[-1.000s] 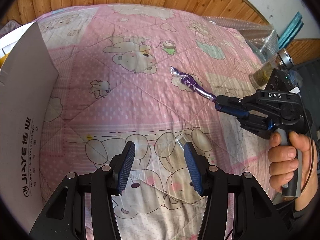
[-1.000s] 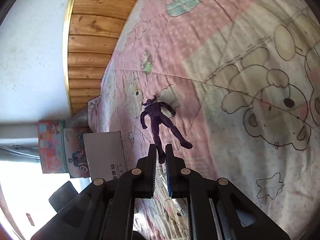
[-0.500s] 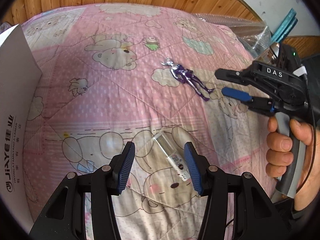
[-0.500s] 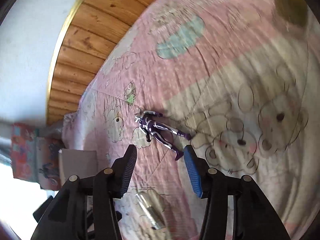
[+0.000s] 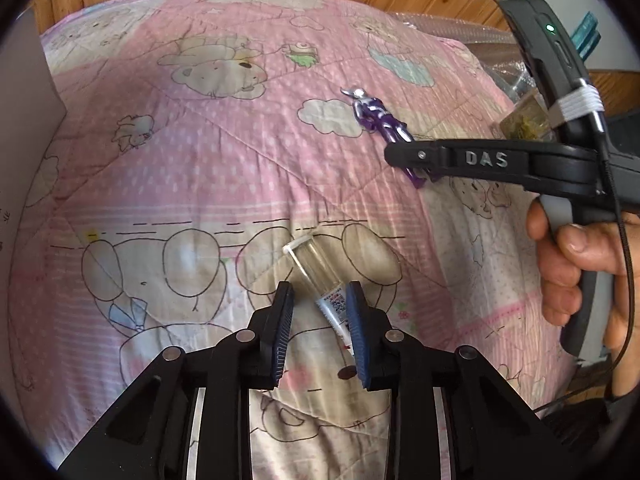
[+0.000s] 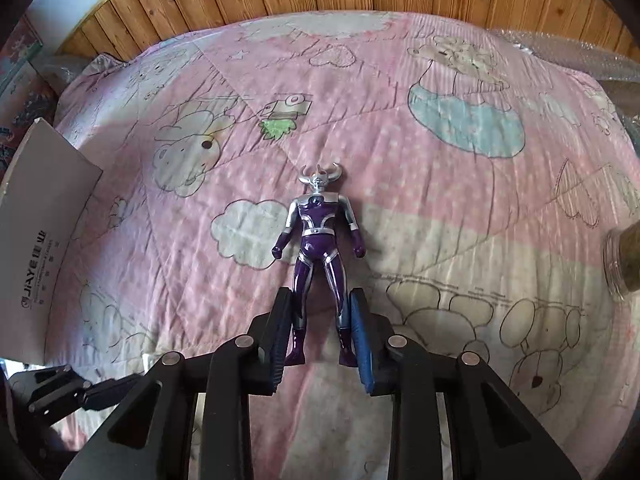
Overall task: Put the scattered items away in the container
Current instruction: 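Grasp the clear bottle with the left tool while the right tool grasps the purple figure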
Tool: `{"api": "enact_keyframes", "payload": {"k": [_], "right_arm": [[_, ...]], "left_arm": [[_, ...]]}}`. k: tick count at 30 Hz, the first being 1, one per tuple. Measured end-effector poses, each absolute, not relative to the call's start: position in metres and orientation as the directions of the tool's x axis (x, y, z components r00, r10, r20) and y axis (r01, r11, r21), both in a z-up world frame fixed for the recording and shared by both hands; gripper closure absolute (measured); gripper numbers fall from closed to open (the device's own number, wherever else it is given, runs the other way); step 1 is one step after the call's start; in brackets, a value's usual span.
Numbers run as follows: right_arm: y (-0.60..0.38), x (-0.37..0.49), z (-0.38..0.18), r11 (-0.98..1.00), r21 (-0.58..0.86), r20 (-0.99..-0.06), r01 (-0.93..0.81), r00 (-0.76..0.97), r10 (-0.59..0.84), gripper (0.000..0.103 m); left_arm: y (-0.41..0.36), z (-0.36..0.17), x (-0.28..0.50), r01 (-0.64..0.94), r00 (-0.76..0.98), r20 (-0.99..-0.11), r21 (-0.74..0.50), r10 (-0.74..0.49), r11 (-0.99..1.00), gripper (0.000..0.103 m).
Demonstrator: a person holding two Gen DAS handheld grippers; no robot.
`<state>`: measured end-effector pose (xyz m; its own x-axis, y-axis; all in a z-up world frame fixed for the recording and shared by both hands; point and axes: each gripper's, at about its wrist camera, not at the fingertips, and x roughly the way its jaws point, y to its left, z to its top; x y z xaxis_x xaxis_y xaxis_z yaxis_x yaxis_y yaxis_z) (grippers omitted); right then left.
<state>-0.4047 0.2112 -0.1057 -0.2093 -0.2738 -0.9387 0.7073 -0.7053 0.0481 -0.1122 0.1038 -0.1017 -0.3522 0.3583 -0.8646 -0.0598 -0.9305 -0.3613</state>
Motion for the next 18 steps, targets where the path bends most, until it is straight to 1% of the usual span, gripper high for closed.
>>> {"api": "enact_keyframes", "payload": {"k": [3,6,7,8,9,10,11,12,13,14,18], "right_arm": [[0.214,-0.396,-0.103,-0.679,0.044,-0.945,0.733,-0.191,-0.267,0.073],[0.214,-0.394,-0.11,-0.674,0.008,-0.946,0.739,-0.213,-0.245,0.072],[0.213,-0.394,-0.114,-0.673,-0.006,-0.945,0.739,-0.225,-0.238,0.072],[0.213,-0.393,-0.116,-0.67,-0.014,-0.94,0.742,-0.238,-0.244,0.071],[0.213,-0.392,-0.117,-0.669,-0.017,-0.938,0.743,-0.244,-0.247,0.071],[0.213,-0.392,-0.117,-0.672,-0.011,-0.939,0.74,-0.239,-0.248,0.072],[0.215,-0.393,-0.116,-0.676,0.008,-0.939,0.737,-0.227,-0.258,0.073],[0.216,-0.394,-0.114,-0.681,0.026,-0.938,0.732,-0.217,-0.269,0.073],[0.218,-0.395,-0.111,-0.688,0.036,-0.936,0.725,-0.217,-0.278,0.073],[0.221,-0.395,-0.108,-0.693,0.048,-0.932,0.72,-0.216,-0.29,0.073],[0.229,-0.396,-0.089,-0.699,0.108,-0.914,0.707,-0.205,-0.349,0.074]], "left_arm": [[0.098,-0.104,-0.114,-0.034,-0.36,-0.86,-0.375,0.361,-0.927,0.071],[0.104,-0.106,-0.119,-0.015,-0.372,-0.851,-0.394,0.371,-0.919,0.054],[0.108,-0.105,-0.121,-0.019,-0.374,-0.85,-0.393,0.371,-0.919,0.044],[0.112,-0.104,-0.121,-0.022,-0.379,-0.851,-0.384,0.363,-0.923,0.042],[0.117,-0.104,-0.12,-0.035,-0.391,-0.853,-0.363,0.346,-0.931,0.042],[0.122,-0.104,-0.12,-0.061,-0.404,-0.856,-0.328,0.324,-0.943,0.048],[0.128,-0.105,-0.119,-0.082,-0.418,-0.863,-0.274,0.282,-0.958,0.075],[0.13,-0.106,-0.12,-0.091,-0.429,-0.867,-0.236,0.252,-0.967,0.079],[0.129,-0.106,-0.12,-0.098,-0.433,-0.865,-0.234,0.253,-0.967,0.083],[0.126,-0.106,-0.121,-0.097,-0.429,-0.864,-0.245,0.263,-0.965,0.085],[0.11,-0.101,-0.122,-0.063,-0.42,-0.852,-0.316,0.312,-0.947,0.085]]}}
